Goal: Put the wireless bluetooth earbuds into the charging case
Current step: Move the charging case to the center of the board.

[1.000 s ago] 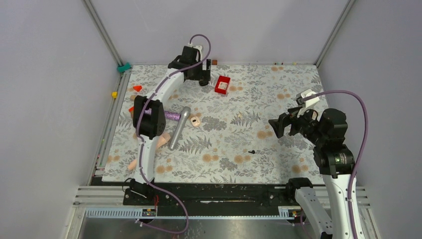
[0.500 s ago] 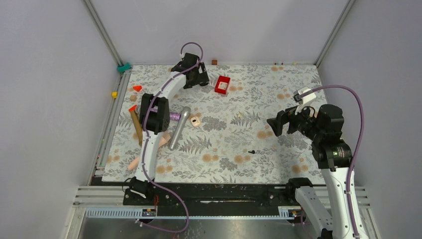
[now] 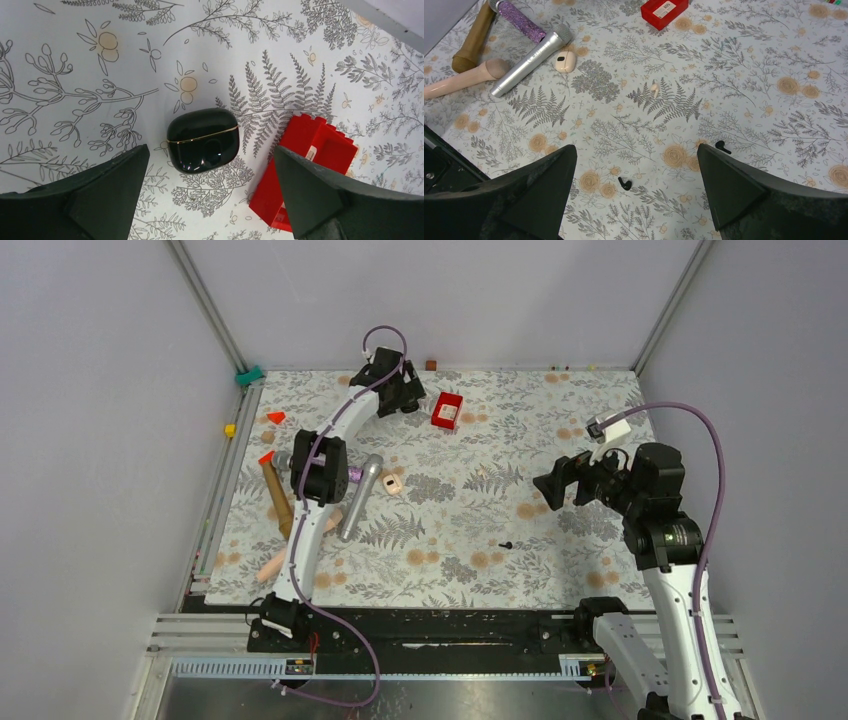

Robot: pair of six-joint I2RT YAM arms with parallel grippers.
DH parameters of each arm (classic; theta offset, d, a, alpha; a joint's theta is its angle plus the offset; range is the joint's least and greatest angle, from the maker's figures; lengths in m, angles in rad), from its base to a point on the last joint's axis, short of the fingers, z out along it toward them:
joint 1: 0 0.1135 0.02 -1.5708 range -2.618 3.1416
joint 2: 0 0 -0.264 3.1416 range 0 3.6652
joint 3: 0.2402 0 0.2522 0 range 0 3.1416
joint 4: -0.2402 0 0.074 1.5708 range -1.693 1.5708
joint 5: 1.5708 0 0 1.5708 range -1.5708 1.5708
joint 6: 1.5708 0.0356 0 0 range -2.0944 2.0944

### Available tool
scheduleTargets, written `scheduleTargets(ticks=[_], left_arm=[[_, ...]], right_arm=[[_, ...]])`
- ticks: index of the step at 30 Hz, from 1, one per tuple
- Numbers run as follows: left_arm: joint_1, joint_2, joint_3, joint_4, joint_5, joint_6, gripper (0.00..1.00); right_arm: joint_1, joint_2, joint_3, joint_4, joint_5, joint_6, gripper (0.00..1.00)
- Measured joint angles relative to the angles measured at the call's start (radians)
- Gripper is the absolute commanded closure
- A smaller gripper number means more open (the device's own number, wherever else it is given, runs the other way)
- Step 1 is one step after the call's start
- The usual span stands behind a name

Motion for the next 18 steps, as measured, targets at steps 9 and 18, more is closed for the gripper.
scheduleTargets(ticks=[9, 18], left_arm=[[0.003, 0.028, 0.042, 0.003, 0.039, -0.039, 0.12], [0.009, 0.041, 0.057, 0.009, 0.074, -0.065, 0.17]], right_arm=[[0.000, 0.015, 0.008, -0.003, -0.005, 0.025, 0.01], [0.000, 0.024, 0.035, -0.015, -0.024, 0.045, 0.01]])
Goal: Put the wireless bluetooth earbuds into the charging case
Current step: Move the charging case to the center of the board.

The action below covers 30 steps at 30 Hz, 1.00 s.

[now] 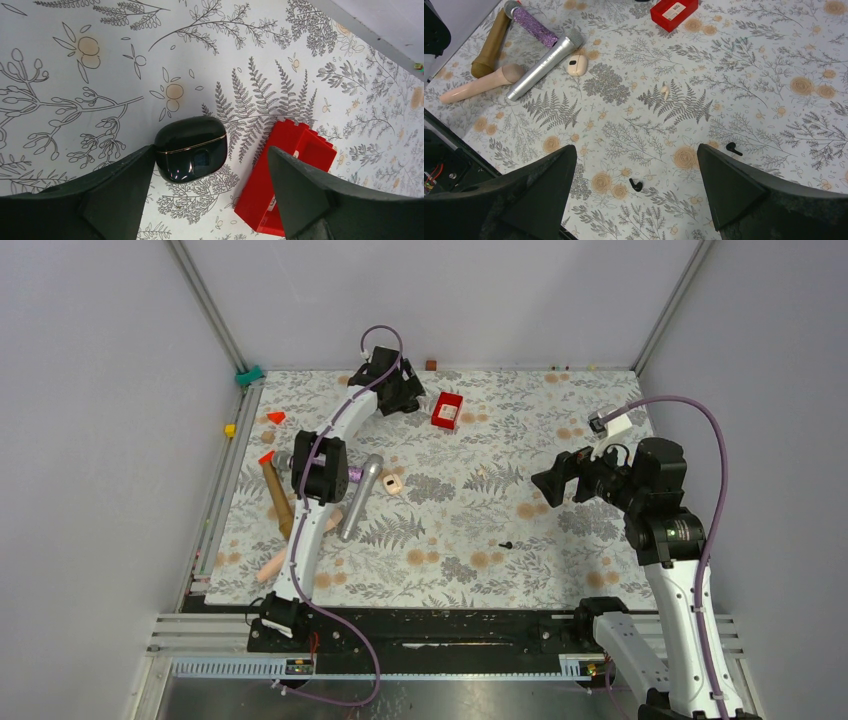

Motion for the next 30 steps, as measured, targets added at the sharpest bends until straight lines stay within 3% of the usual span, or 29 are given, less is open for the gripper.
scheduleTargets(ticks=[13, 23, 30], left_arm=[[0.000, 0.029, 0.026, 0.019, 0.063, -0.015, 0.37], [0.000, 0.042, 0.026, 0.031, 0.100, -0.014, 0.61], [-0.002, 0.043, 0.026, 0.036, 0.124, -0.015, 0.63]], right_arm=[[0.000, 0.000, 0.019, -0.009, -0.021, 0.011, 0.01], [0.000, -0.001, 0.042, -0.027, -0.046, 0.018, 0.01], [0.000, -0.003, 0.048, -0.032, -0.048, 0.019, 0.01]])
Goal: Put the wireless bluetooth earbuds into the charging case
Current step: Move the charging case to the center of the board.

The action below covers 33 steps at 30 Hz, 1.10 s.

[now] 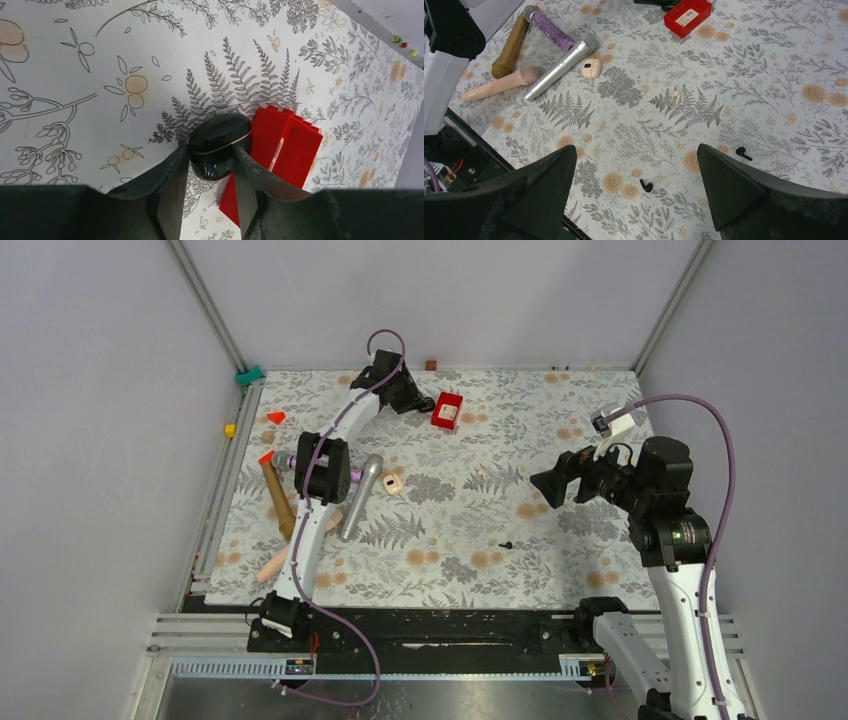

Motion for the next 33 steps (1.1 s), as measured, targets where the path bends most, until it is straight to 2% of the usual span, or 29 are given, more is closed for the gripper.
scheduleTargets(ticks=[14, 33], left_arm=[[-0.022, -0.013, -0.044, 0.038, 0.053, 0.032, 0.68], [-0.066, -0.272, -0.445, 0.051, 0.080, 0.097, 0.66]], right_arm=[[0.000, -0.010, 0.000, -0.013, 0.000, 0.000, 0.01], [0.000, -0.029, 0.000, -0.014, -0.020, 0.000, 0.01]])
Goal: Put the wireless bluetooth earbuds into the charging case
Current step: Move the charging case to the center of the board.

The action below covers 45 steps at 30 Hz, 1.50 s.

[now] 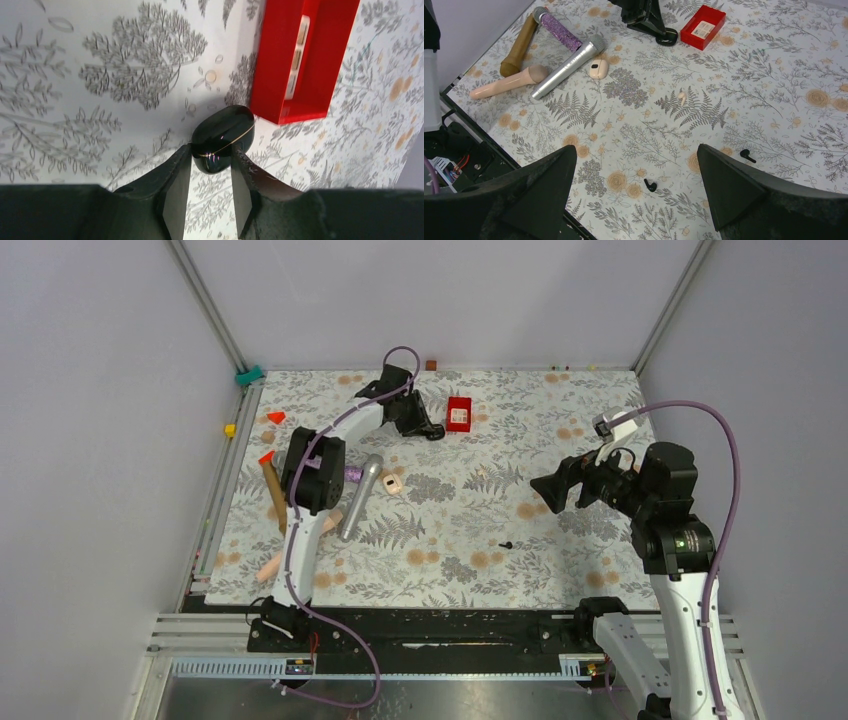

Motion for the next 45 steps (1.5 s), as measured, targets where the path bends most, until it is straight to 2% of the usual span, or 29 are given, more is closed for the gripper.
scheduleTargets(ticks=[9, 15, 25, 32, 37, 45], left_arm=[[-0.023, -0.125, -0.201, -0.013, 0.047, 0.063, 0.56], [-0.086, -0.181, -0.300, -0.006, 0.090, 0.129, 0.47], [-0.140, -0.201, -0.318, -0.004, 0.093, 0.240, 0.40], [-0.143, -0.214, -0.319, -0.016, 0.074, 0.242, 0.26], [-0.149, -0.239, -0.348, -0.025, 0.081, 0.224, 0.11], [-0.210, -0.242, -0.322, -0.109, 0.000, 0.210, 0.12]], right_arm=[[0.000, -0.001, 0.000, 0.001, -0.003, 0.000, 0.01], [0.000, -0.001, 0.000, 0.003, -0.003, 0.000, 0.01], [0.000, -0.004, -0.009, 0.025, -0.004, 0.000, 0.01], [0.000, -0.007, -0.026, 0.033, -0.004, -0.001, 0.01], [0.000, -0.012, -0.031, 0.040, -0.004, -0.003, 0.01], [0.000, -0.021, -0.039, 0.047, -0.004, -0.009, 0.01]])
